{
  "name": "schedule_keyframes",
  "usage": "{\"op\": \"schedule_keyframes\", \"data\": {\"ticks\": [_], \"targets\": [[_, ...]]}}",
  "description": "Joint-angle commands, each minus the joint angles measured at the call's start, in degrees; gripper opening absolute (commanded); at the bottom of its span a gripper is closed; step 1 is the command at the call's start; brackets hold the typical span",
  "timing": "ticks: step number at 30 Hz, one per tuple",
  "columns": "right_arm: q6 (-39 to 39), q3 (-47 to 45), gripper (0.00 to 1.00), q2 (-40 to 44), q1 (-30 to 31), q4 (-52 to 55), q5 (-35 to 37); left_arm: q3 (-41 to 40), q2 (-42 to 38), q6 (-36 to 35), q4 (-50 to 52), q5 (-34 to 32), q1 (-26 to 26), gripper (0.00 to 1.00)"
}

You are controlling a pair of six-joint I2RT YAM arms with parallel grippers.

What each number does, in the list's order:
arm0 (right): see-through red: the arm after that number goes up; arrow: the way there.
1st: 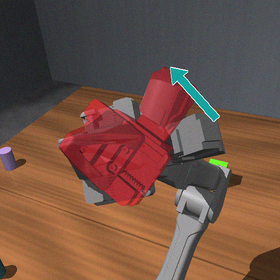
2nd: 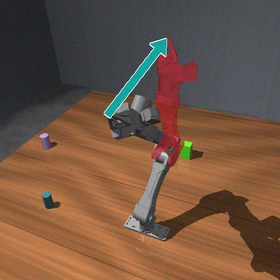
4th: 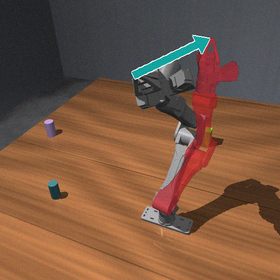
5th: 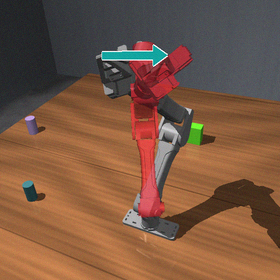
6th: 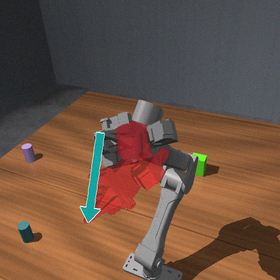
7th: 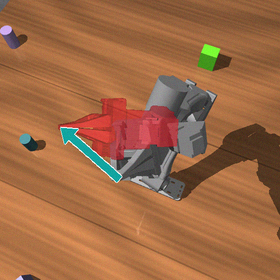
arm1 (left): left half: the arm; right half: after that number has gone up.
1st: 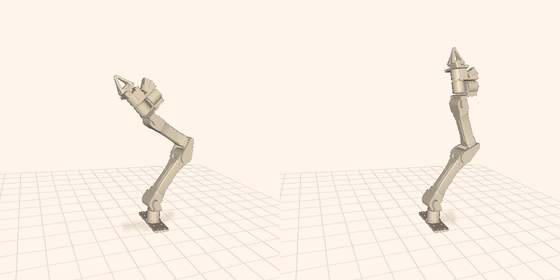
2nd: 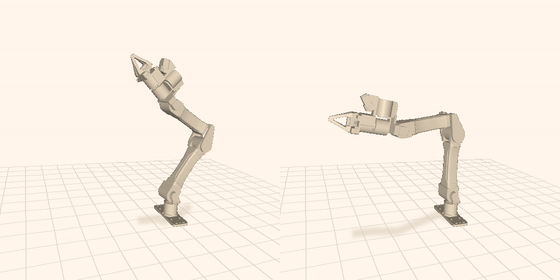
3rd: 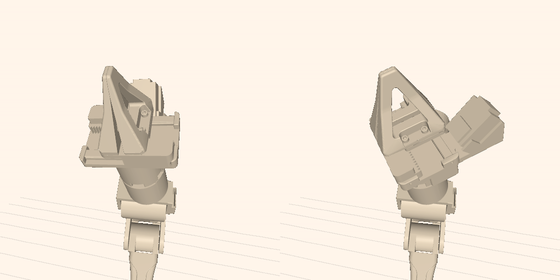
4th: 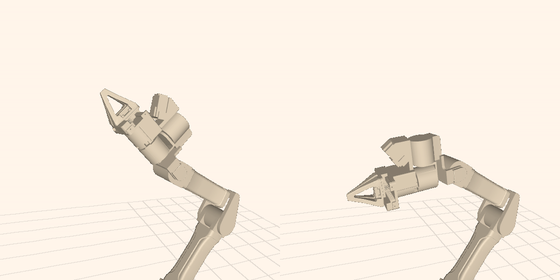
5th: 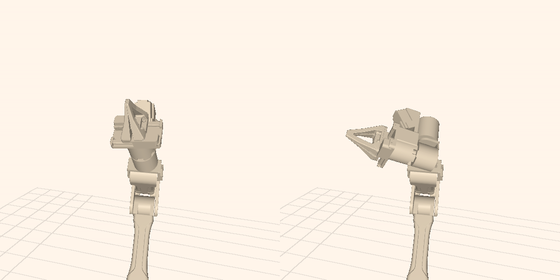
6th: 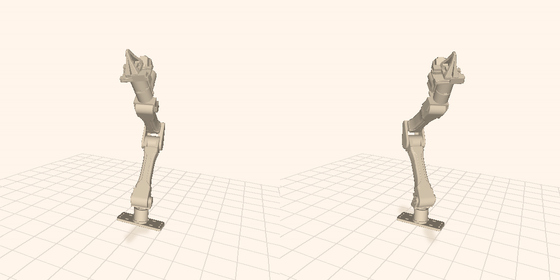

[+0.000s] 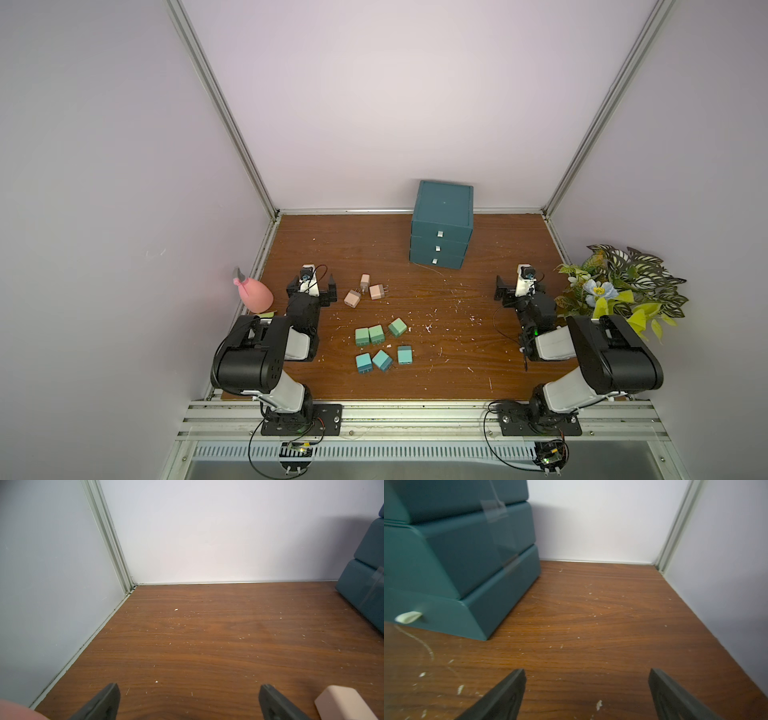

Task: Place the plugs into the drawer by color
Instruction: Adjust the storage box at the center of the board.

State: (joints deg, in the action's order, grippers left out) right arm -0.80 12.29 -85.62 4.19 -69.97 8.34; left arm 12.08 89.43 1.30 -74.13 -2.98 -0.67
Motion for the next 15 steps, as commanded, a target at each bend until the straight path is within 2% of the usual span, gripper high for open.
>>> {"op": "schedule_keyframes", "data": {"ticks": [1, 3, 4, 7, 9, 12, 15], "targets": [[-1.2, 3.3, 0.99, 10.0, 4.6, 9.9, 11.9, -0.4, -2.7, 0.1, -0.4, -1.8, 0.6, 1.00], [1.6, 8.5, 1.00, 14.3, 8.8, 21.4, 19.6, 0.9, -8.1, 1.5, 6.0, -12.6, -1.4, 1.00], [1.3, 10.3, 1.00, 15.3, 11.0, 25.2, 20.6, 2.6, -10.5, 1.9, 10.6, -16.5, -2.1, 1.00], [-1.6, 14.1, 0.99, 16.6, 18.9, 27.8, 27.9, 7.5, -15.8, -1.1, 18.8, -21.7, -5.2, 1.00], [-1.8, 16.3, 1.00, 16.7, 23.0, 27.7, 30.4, 12.1, -17.9, 0.9, 24.9, -25.9, -7.8, 1.00], [4.5, 23.0, 0.99, 16.3, 25.0, 35.2, 24.9, 25.8, -15.4, 8.6, 45.3, -23.2, -9.2, 1.00], [7.6, 31.0, 0.99, 13.8, 26.3, 41.4, 19.1, 39.2, -8.6, 15.2, 58.0, -21.1, -11.5, 1.00]]}}
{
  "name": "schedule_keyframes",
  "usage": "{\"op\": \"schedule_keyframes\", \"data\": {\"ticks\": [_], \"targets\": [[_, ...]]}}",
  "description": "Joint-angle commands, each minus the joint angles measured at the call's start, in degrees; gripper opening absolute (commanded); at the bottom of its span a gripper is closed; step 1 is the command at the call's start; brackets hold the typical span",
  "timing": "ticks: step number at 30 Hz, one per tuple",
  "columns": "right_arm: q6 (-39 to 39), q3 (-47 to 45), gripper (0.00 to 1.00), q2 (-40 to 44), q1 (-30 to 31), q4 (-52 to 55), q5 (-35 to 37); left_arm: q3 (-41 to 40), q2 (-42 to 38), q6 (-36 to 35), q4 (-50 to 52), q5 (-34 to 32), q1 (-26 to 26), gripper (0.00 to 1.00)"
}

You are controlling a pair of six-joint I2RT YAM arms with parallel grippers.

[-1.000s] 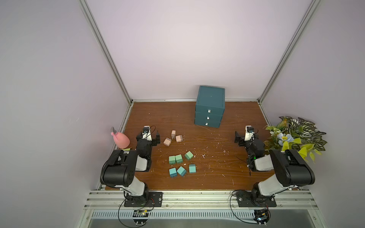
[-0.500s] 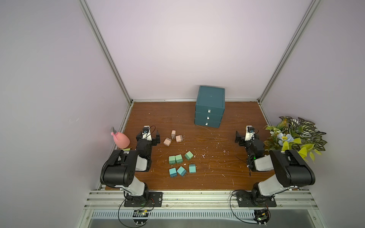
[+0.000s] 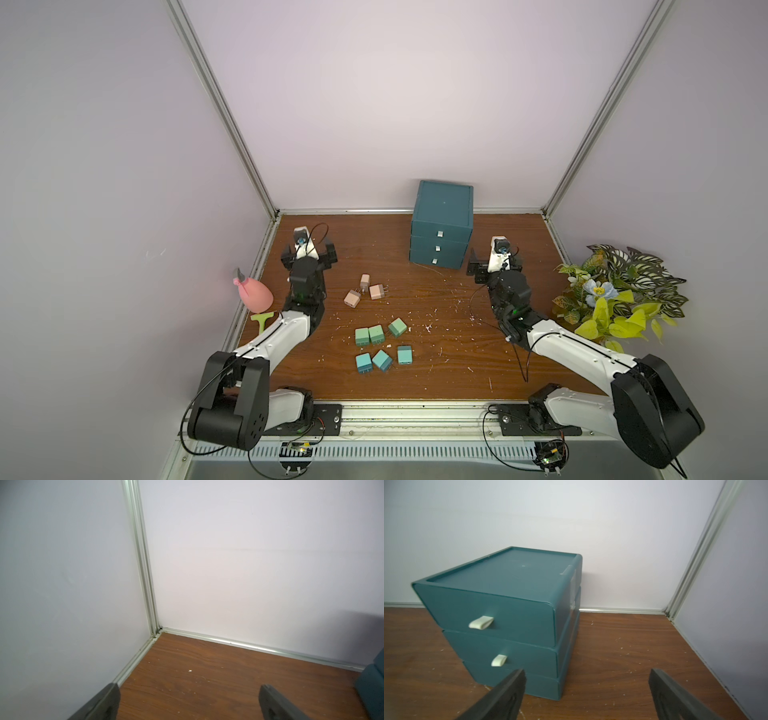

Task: Place the plugs into the drawer by color
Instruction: Adjust the storage box at the center of the board.

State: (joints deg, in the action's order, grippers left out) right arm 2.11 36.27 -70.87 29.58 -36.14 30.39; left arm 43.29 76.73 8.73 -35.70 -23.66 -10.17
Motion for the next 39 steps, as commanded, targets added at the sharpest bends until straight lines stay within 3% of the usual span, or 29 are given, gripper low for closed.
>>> {"op": "schedule_keyframes", "data": {"ticks": [1, 8, 15, 18, 23, 29, 39], "targets": [[5.5, 9.5, 0.99, -2.1, 1.2, 10.4, -2.2, 11.3, 6.0, 8.8, 22.1, 0.7, -2.8, 1.00], [9.6, 28.9, 0.99, -11.5, -0.2, 24.1, -5.3, 36.3, 20.2, 8.0, 32.0, 10.5, -11.2, 1.00], [18.0, 49.2, 1.00, -23.0, -9.5, 37.4, -19.6, 69.0, 38.6, 4.3, 46.0, 22.9, -17.3, 1.00], [21.2, 53.7, 1.00, -26.2, -13.5, 39.0, -28.0, 78.2, 44.4, 4.0, 50.5, 25.2, -18.3, 1.00], [24.0, 59.8, 0.97, -32.2, -18.0, 42.0, -38.9, 82.4, 48.8, 4.0, 50.2, 28.3, -18.2, 1.00], [24.9, 62.6, 0.85, -36.3, -19.3, 43.6, -42.6, 87.7, 53.8, 7.7, 50.7, 34.2, -16.7, 0.99], [25.0, 62.7, 0.61, -39.0, -20.0, 43.3, -44.1, 89.1, 56.5, 13.5, 52.2, 44.7, -14.1, 0.73]]}}
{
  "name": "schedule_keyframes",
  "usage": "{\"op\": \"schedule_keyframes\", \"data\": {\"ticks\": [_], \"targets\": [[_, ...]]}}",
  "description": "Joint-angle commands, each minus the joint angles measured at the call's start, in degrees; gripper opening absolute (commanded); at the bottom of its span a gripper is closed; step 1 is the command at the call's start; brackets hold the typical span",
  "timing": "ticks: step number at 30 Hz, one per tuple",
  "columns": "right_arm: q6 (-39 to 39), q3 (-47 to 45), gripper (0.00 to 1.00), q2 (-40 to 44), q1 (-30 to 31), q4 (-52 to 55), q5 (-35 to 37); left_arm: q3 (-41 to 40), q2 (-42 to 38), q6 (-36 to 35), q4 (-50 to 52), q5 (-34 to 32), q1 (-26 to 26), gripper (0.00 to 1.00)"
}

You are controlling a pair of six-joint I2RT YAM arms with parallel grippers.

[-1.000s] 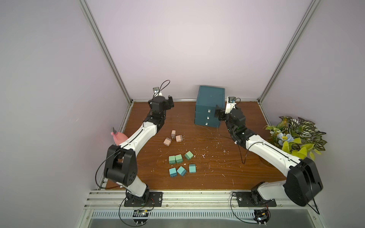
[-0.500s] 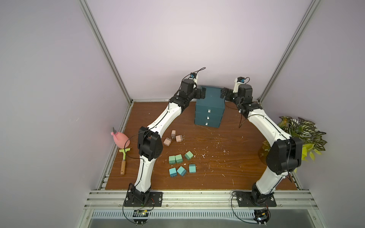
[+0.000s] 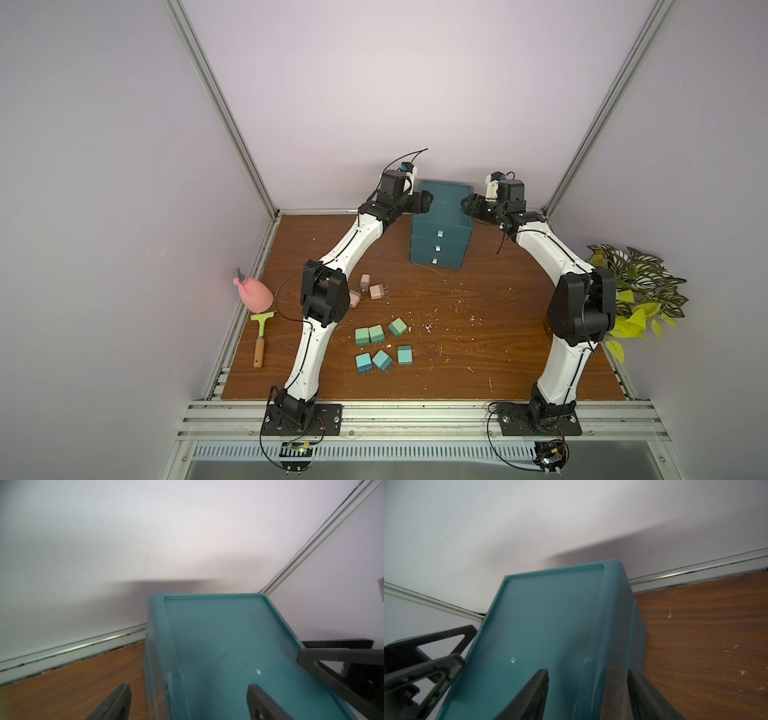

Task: Place the plugs into the drawer by color
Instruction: Adjust the storage box at the center of the board.

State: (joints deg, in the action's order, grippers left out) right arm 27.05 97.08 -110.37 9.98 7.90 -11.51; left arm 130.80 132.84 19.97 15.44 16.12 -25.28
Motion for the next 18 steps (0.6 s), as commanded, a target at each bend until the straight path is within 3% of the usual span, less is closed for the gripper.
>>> {"op": "schedule_keyframes", "data": {"ticks": [1, 11, 18], "targets": [[0.1, 1.9, 0.59, 0.2, -0.3, -0.8, -2.3, 1.6, 0.4, 2.5, 1.2, 5.1, 1.0, 0.71], [-0.1, 2.2, 0.42, -1.8, -0.3, -1.2, -3.8, 0.8, 1.5, 5.9, -0.3, 8.5, 0.1, 0.58], [-1.5, 2.6, 0.39, -2.2, 0.0, -0.3, -4.8, -1.0, 1.5, 7.2, 1.0, 8.0, -0.3, 0.48]]}}
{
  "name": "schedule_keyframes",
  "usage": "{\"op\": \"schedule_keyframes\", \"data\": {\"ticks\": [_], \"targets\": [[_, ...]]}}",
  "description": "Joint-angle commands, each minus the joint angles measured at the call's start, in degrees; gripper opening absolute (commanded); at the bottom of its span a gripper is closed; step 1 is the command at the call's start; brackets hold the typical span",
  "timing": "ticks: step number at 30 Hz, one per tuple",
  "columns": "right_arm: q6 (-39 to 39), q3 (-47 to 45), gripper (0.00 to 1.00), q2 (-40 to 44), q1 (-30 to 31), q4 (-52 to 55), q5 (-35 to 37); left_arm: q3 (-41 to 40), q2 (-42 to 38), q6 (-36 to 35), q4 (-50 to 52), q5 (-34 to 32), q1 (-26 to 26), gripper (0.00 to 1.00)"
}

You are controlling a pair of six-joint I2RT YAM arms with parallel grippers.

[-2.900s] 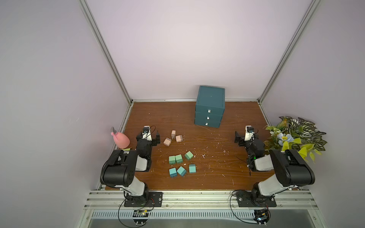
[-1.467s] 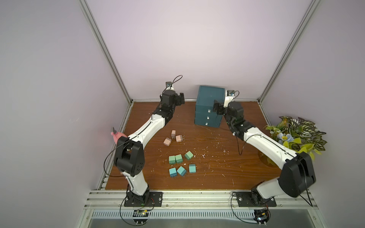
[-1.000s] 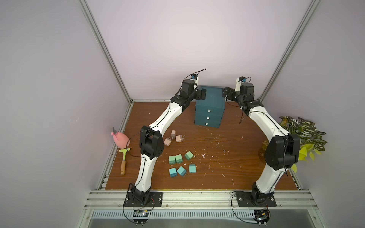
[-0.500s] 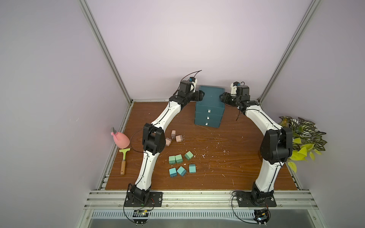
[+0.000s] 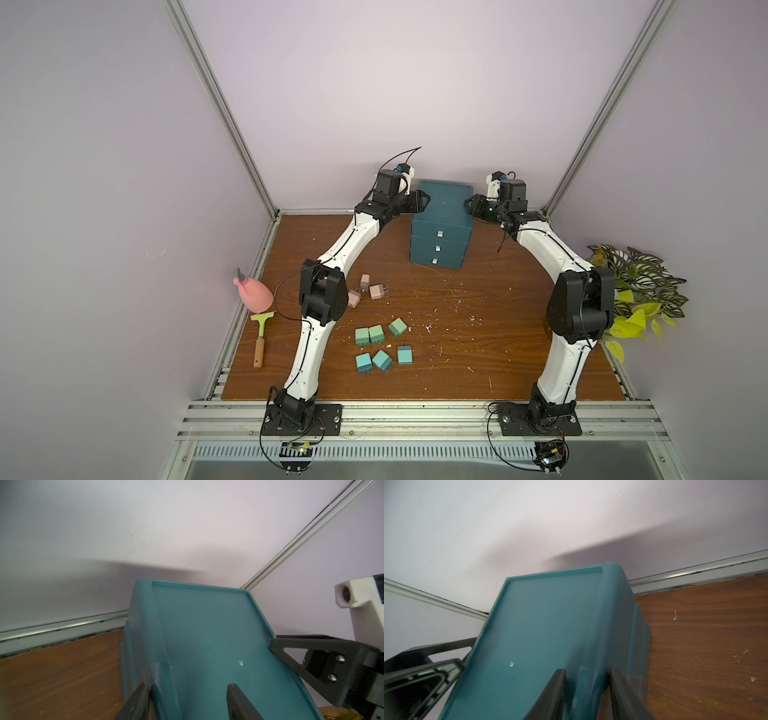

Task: Place the plugs into the drawer by color
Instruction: Adjust the storage box at the center of the board.

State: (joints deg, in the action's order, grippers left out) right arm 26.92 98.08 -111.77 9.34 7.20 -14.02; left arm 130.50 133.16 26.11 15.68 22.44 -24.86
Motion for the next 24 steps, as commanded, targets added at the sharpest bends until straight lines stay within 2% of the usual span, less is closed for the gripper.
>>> {"op": "schedule_keyframes", "data": {"ticks": [1, 5, 7, 12, 24], "targets": [[-1.4, 1.3, 0.38, -0.8, 0.7, 0.4, -2.4, -1.0, 1.0, 1.3, 1.1, 1.6, -0.8, 0.44], [-2.0, 1.4, 0.35, -1.3, 1.1, 0.6, -2.9, -3.2, -0.1, 2.2, 1.3, 1.7, -1.0, 0.26], [-2.4, 2.2, 0.34, -2.0, 1.5, 1.1, -3.2, -4.5, -0.9, 2.5, 1.0, 1.7, -1.3, 0.22], [-3.2, 6.1, 0.32, -4.3, 2.8, 3.1, -3.8, -7.2, -3.1, 2.7, 0.9, 1.3, -2.1, 0.19], [-4.4, 19.0, 0.32, -11.7, 6.6, 9.4, -3.9, -14.8, -10.2, 3.3, -0.7, -1.0, -3.4, 0.19]]}}
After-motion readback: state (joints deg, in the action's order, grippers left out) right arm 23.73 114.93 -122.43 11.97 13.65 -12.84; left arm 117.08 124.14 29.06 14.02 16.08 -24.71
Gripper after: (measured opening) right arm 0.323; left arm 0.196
